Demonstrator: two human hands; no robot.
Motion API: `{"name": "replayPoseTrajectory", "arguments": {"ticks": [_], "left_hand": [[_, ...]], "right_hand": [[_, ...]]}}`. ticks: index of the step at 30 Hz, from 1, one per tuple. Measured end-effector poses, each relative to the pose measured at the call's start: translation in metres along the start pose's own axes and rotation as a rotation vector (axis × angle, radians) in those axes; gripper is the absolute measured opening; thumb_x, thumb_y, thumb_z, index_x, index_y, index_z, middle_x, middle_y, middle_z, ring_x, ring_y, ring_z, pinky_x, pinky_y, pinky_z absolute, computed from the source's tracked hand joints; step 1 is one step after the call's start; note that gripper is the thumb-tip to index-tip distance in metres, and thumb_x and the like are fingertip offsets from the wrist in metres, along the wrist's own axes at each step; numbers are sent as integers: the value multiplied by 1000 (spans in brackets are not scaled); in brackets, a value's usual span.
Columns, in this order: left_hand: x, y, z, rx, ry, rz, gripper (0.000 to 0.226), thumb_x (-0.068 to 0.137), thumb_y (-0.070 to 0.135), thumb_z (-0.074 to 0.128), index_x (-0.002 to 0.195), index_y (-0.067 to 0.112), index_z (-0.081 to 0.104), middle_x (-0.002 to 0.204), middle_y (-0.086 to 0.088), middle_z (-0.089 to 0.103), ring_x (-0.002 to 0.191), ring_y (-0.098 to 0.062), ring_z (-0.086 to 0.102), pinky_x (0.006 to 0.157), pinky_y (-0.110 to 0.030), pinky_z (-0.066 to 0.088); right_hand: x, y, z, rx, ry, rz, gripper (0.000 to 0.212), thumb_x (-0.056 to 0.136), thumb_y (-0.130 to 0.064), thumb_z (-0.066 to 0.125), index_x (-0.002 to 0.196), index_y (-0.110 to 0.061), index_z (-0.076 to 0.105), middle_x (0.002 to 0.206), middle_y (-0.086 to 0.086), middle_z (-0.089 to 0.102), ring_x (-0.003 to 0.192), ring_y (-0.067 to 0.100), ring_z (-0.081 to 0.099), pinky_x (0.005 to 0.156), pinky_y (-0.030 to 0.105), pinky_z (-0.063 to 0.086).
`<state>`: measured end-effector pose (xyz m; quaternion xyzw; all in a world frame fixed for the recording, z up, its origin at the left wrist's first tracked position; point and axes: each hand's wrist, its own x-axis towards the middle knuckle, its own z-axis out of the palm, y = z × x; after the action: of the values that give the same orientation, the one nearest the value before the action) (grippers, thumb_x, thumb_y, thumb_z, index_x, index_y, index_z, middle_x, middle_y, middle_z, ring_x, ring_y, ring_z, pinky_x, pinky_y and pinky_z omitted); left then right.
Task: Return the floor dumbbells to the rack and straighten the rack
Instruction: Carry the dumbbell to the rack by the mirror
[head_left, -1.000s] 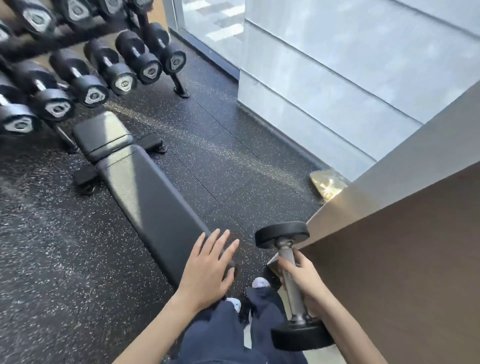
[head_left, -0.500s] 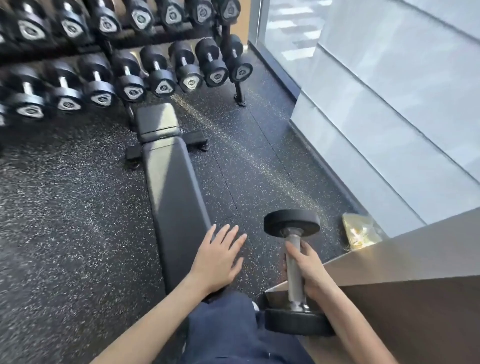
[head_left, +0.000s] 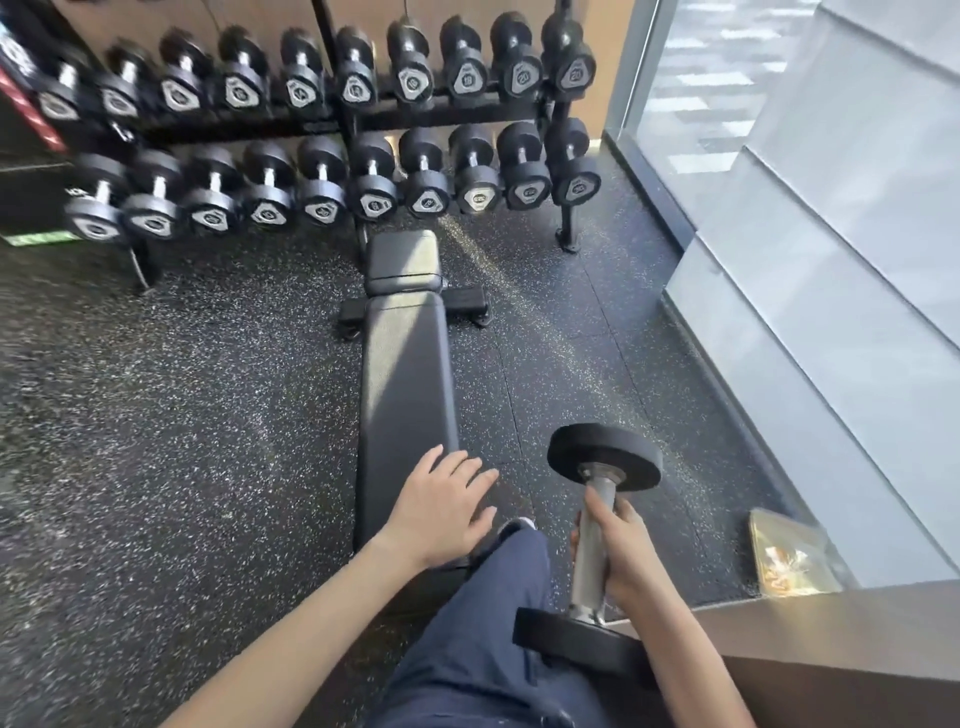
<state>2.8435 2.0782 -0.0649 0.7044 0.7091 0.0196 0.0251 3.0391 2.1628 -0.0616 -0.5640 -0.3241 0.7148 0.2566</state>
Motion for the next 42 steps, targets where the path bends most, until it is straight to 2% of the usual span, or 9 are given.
{"name": "replayPoseTrajectory", "arguments": {"ticks": [6, 12, 16, 20, 24, 30, 33, 38, 42], "left_hand": [[29, -2, 0, -13, 16, 48, 49, 81, 45, 39, 109, 20, 70, 107, 0, 70, 102, -20, 63, 92, -39, 48], [83, -19, 11, -33, -1, 154, 49, 83, 47, 39, 115, 23, 67, 114, 0, 68, 105, -19, 63, 92, -39, 50], [138, -39, 22, -64, 4, 235, 48, 83, 46, 39, 114, 22, 67, 115, -1, 67, 104, -19, 63, 92, -39, 50], [200, -56, 38, -97, -9, 328, 48, 83, 46, 39, 117, 23, 65, 118, -1, 66, 106, -19, 62, 93, -39, 48], [264, -78, 34, -131, -10, 409, 49, 85, 45, 38, 120, 22, 64, 119, -1, 65, 107, -19, 62, 94, -41, 48], [351, -118, 22, -150, 13, 464, 50, 87, 46, 36, 122, 21, 62, 121, -2, 64, 111, -19, 60, 95, -42, 48], [379, -134, 24, -130, 0, 468, 50, 87, 46, 36, 121, 21, 63, 120, -2, 65, 112, -21, 61, 95, -42, 49], [425, -152, 26, -119, -9, 391, 50, 87, 46, 36, 121, 22, 63, 120, -2, 65, 111, -21, 61, 93, -43, 49], [477, -156, 27, -109, -19, 302, 50, 87, 46, 36, 121, 22, 64, 121, -1, 65, 112, -21, 60, 95, -42, 49]], "right_hand": [[7, -7, 1, 18, 7, -39, 6, 93, -16, 53, 97, -13, 49, 68, 8, 50, 50, 19, 47, 46, 27, 42], [45, -19, -4, 34, 102, -40, 23, 91, -15, 56, 112, -10, 49, 70, 10, 53, 51, 20, 49, 49, 30, 44], [75, -40, -3, 58, 200, -61, 15, 92, -16, 55, 106, -15, 50, 67, 8, 54, 48, 18, 49, 46, 28, 43], [113, -68, -1, 36, 333, -64, 10, 90, -17, 57, 95, -17, 49, 69, 8, 56, 50, 18, 51, 51, 30, 44], [150, -109, 13, 73, 400, -41, 14, 90, -13, 56, 99, -12, 46, 63, 8, 53, 47, 17, 49, 47, 27, 42], [208, -173, 43, 139, 366, -26, 22, 89, -12, 58, 108, -10, 47, 67, 7, 51, 49, 16, 49, 47, 28, 44], [234, -196, 52, 125, 348, -13, 21, 88, -10, 59, 106, -12, 47, 67, 7, 51, 49, 17, 48, 47, 28, 44], [284, -233, 51, -8, 321, -7, 18, 88, -8, 58, 103, -11, 48, 67, 8, 51, 49, 17, 47, 47, 28, 41], [339, -273, 44, -90, 265, 0, 21, 85, -12, 63, 103, -13, 51, 72, 8, 55, 55, 17, 49, 53, 29, 41]]}}
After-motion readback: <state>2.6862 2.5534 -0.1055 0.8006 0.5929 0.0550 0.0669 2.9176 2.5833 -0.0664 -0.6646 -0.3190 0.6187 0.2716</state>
